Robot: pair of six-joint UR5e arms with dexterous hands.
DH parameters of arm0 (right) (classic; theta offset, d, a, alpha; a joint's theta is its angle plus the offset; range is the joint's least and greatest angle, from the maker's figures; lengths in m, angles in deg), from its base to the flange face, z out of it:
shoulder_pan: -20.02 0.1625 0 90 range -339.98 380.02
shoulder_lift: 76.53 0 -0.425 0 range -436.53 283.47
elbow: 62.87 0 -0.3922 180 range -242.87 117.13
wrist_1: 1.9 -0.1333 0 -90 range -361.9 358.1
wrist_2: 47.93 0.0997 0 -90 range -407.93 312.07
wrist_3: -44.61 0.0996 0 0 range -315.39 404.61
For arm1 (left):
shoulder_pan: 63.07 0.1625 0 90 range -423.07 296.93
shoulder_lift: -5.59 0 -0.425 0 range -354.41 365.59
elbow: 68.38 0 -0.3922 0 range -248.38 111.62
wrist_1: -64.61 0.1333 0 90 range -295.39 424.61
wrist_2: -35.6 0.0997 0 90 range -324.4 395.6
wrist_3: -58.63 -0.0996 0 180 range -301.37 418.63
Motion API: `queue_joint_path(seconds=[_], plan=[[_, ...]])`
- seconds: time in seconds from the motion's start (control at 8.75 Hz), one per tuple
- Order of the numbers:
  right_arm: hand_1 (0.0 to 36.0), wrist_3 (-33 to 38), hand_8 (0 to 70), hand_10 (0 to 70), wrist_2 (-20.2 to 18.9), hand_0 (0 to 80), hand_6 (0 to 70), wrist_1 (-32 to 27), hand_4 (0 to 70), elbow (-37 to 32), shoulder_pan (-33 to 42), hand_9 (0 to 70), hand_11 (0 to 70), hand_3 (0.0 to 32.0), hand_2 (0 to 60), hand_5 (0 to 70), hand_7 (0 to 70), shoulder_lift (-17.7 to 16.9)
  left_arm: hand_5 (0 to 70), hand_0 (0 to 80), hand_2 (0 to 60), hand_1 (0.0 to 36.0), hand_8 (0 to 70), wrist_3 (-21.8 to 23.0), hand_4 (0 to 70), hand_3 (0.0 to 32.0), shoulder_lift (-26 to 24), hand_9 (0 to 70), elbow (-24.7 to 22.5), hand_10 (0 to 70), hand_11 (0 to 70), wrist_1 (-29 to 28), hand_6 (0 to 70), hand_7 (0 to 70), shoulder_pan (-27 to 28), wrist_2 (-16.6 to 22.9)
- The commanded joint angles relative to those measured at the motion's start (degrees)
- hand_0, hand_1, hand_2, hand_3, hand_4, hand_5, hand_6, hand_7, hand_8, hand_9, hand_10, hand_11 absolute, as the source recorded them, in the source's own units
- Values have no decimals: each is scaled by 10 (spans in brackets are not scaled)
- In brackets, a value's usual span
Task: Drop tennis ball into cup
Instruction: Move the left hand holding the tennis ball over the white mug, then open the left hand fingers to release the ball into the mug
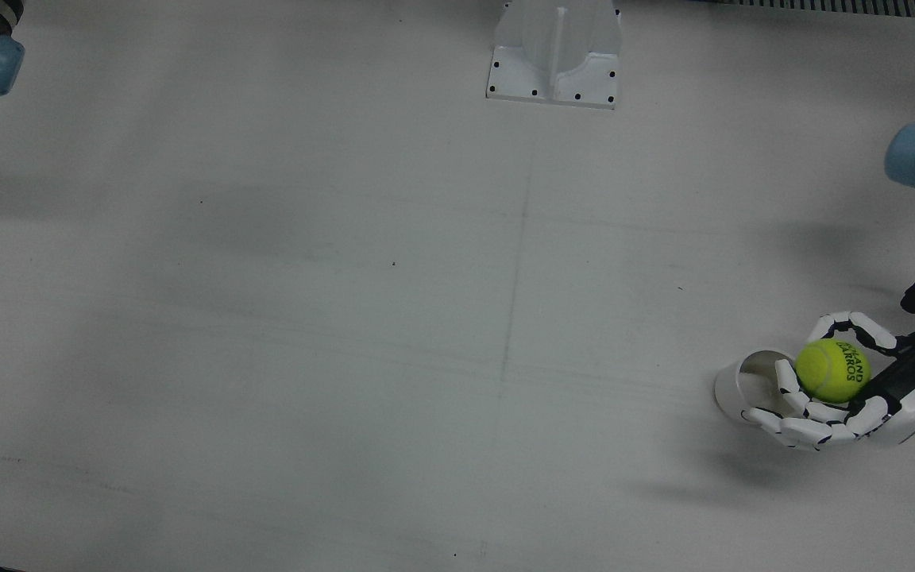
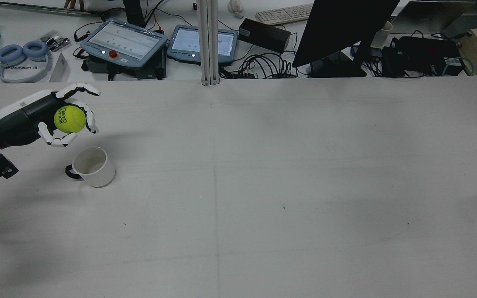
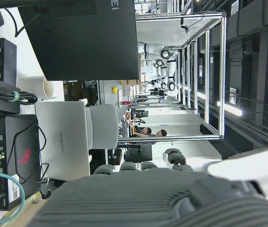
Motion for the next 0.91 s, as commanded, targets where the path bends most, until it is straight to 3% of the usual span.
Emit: queue_joint_path(seconds=[0.0,0.11,0.23,0.57,0.69,0.8], plan=[[0,0,0,0,0,0,0,0,0,0,0,0,0,0,0,0,0,0,222,800,436,360,265,-8,0,320,28,138,-1,176,288,-27,324,231,3,-1],[0,0,0,0,0,0,0,0,0,0,0,0,0,0,0,0,0,0,202,793,419,360,245,-8,0,320,37,135,-1,172,282,-34,242,238,3,-1],[0,0,0,0,0,0,0,0,0,-1,0,0,0,0,0,0,0,0,231,781,448,360,275,-8,0,320,41,128,-3,172,281,-36,398,209,3,-2],[0,0,0,0,0,0,0,0,0,0,0,0,0,0,0,0,0,0,205,740,439,360,247,-7,0,320,41,126,-15,169,275,-37,278,226,3,-10],[0,0,0,0,0,0,0,0,0,0,0,0,0,0,0,0,0,0,214,714,445,356,260,-7,0,320,41,121,-22,168,274,-35,346,213,3,-10],[0,0,0,0,0,0,0,0,0,0,0,0,0,0,0,0,0,0,193,700,427,358,237,-8,0,320,41,125,-26,168,272,-34,236,233,6,-9]])
